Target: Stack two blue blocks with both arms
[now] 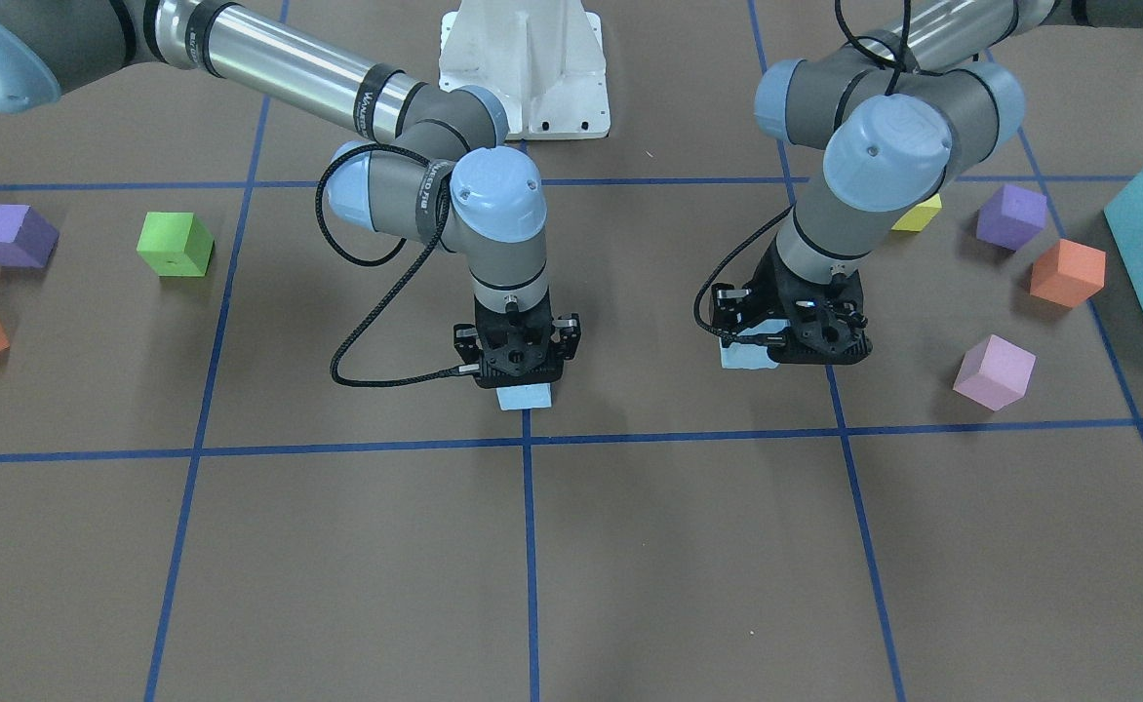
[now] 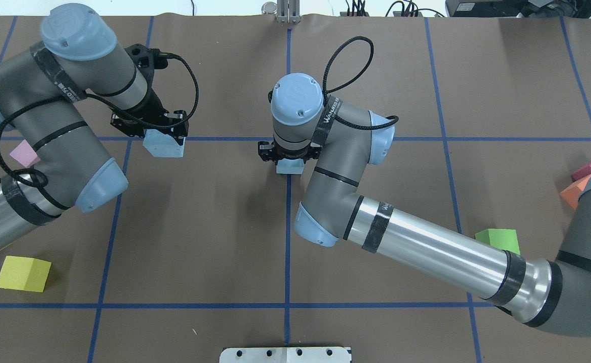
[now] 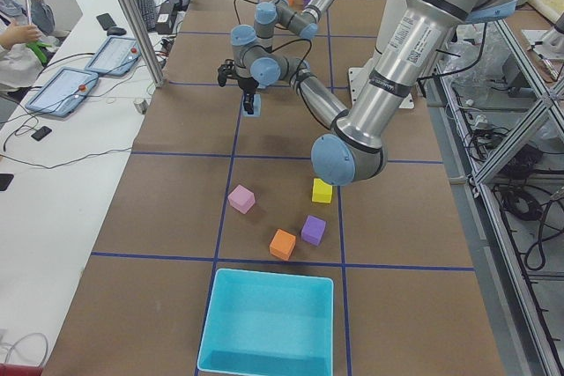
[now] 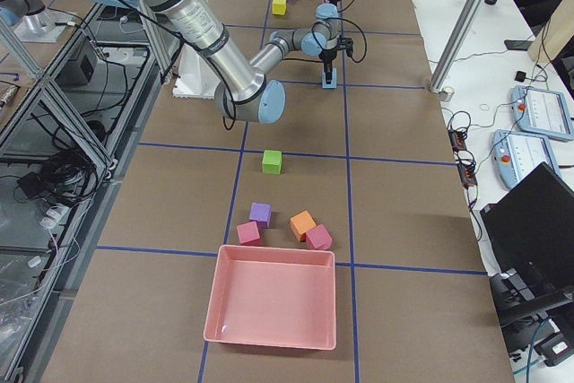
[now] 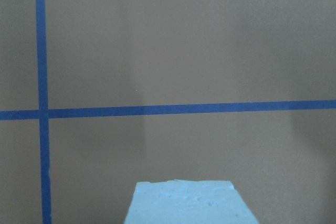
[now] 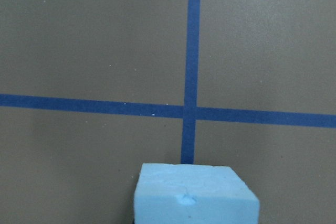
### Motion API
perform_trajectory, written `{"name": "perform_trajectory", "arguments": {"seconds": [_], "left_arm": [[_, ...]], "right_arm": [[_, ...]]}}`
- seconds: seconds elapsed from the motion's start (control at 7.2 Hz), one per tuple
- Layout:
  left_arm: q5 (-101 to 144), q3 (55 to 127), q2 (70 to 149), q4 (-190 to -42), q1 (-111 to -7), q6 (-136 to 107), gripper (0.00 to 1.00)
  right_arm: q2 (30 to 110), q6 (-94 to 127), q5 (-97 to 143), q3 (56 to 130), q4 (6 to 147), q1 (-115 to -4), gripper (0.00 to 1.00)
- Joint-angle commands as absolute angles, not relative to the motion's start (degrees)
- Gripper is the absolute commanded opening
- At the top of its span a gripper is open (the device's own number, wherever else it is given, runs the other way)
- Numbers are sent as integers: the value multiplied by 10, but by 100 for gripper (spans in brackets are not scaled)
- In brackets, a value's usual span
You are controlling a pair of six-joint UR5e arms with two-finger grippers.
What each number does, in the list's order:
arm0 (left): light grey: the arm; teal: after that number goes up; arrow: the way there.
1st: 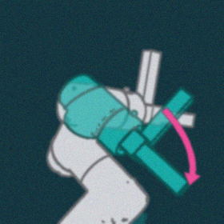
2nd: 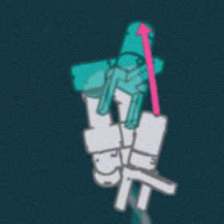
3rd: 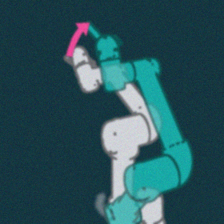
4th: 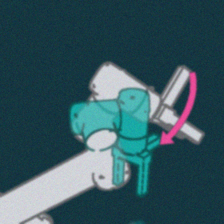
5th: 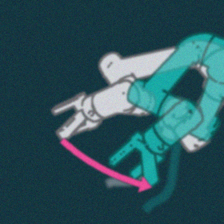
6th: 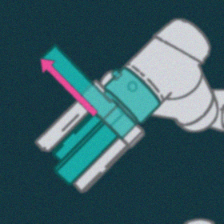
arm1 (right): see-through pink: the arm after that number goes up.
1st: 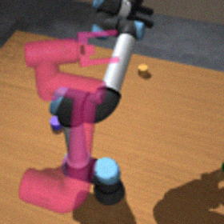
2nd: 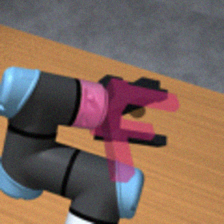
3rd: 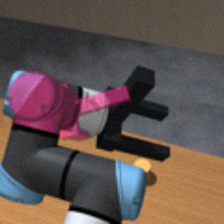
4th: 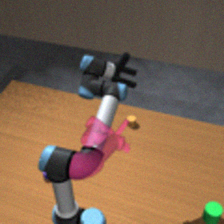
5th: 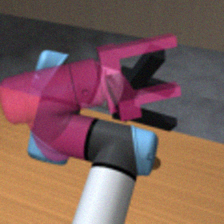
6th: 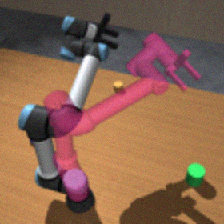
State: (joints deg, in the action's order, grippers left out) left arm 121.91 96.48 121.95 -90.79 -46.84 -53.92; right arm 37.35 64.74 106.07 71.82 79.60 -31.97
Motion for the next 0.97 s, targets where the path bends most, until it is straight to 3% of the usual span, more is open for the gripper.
{"name": "perform_trajectory", "arguments": {"seconds": [0.0,0.83], "left_arm": [[1219,949,1244,-908,-466,-555,62],[1213,792,1414,-916,-435,-589,62]], "right_arm": [[372,638,1067,735,795,-338,100],[416,534,1142,760,794,-439,100]]}}
